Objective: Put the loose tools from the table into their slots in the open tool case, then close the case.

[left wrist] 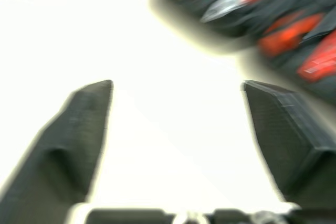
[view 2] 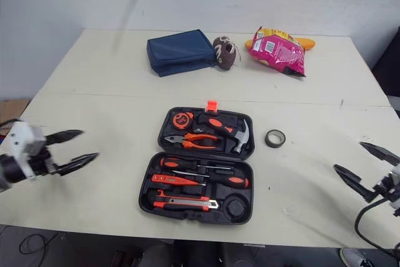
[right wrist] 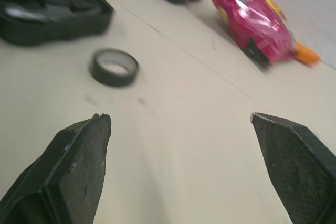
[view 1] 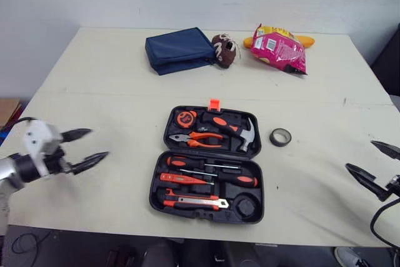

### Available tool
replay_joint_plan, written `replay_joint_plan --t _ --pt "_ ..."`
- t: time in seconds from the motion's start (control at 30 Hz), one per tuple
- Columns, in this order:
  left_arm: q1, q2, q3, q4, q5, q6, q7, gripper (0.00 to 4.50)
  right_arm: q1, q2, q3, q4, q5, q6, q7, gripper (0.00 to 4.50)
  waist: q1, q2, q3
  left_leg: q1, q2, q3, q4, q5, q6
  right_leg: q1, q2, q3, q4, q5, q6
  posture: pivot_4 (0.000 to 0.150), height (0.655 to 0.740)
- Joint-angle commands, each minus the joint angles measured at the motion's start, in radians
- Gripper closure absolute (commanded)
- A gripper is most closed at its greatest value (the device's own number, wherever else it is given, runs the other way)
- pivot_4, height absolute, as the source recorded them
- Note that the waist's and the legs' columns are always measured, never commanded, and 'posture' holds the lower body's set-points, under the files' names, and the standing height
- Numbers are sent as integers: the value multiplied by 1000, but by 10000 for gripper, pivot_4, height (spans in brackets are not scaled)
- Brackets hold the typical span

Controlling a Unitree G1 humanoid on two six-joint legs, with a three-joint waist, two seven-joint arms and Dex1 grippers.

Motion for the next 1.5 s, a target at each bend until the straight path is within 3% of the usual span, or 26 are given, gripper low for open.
replay_joint_plan --t 0.03,0.27,0.43,0.5,0.6,0.73,0.83,0.87,0.9,1.13,1.3,1.5 --pt "43 28 92 175 48 -122 -25 485 3 -54 -72 158 -4 -63 -23 0 -2 0 0 0 0 0 0 0 0 0 0 0 0 0 0 1500 7400" --pt "36 -6 172 279 29 -162 44 485 -11 -98 -83 336 -8 -108 -33 0 -1 -1 0 0 1 1 -1 -4 1 0 -1 -1 -1 -1 -2 1500 7400" --pt "68 -17 180 170 12 -144 33 485 -83 -80 -40 300 4 -95 -13 0 -5 -1 0 1 1 1 -1 -3 1 0 -2 -2 0 0 -2 1500 7400" --pt "70 -27 166 96 -2 -116 40 485 -114 -85 1 273 -50 -86 -83 0 -12 -1 0 1 1 1 -1 -3 1 0 -2 -2 0 1 -2 1500 7400" --pt "48 -47 109 -69 -38 -49 39 485 -178 -60 83 90 6 32 -23 0 -22 -1 0 0 1 1 -1 -2 0 0 -2 -2 1 1 -2 1500 7400" --pt "6 -51 37 -240 -82 51 51 485 -224 -117 224 -58 -161 162 -143 0 -22 0 0 0 1 1 -1 1 -4 -1 -1 -2 2 1 -1 1500 7400" --pt "-50 -43 -21 -354 -136 151 60 485 -251 -168 347 -239 -147 272 -24 0 -19 1 1 -1 1 1 -2 1 -5 -2 -1 -1 2 0 -1 1500 7400" --pt "-69 -38 -38 -378 -157 180 52 485 -276 -198 387 -275 -200 357 -66 0 -18 1 1 -1 1 1 -2 1 -5 -2 0 -1 1 0 0 1500 7400" --pt "-84 -31 -55 -397 -166 200 40 485 -304 -224 426 -301 -252 427 -95 0 -20 1 1 -2 2 1 -1 1 -5 -2 0 -1 1 0 0 1500 7400" --pt "-193 -31 -216 -551 -232 310 -16 485 -504 -290 649 -479 -242 803 58 0 -19 2 1 -2 2 1 -1 1 -6 -3 1 0 1 0 -1 1500 7400" --pt "-242 -60 -292 -608 -245 334 -17 485 -614 -261 756 -495 -290 879 78 0 -20 2 2 -3 2 1 -1 1 -6 -4 1 0 1 0 -1 1500 7400" --pt "-256 -86 -356 -660 -247 349 -31 485 -733 -206 896 -369 -433 880 60 0 -19 2 2 -4 2 1 2 1 -5 -4 1 0 1 0 -1 1500 7400"
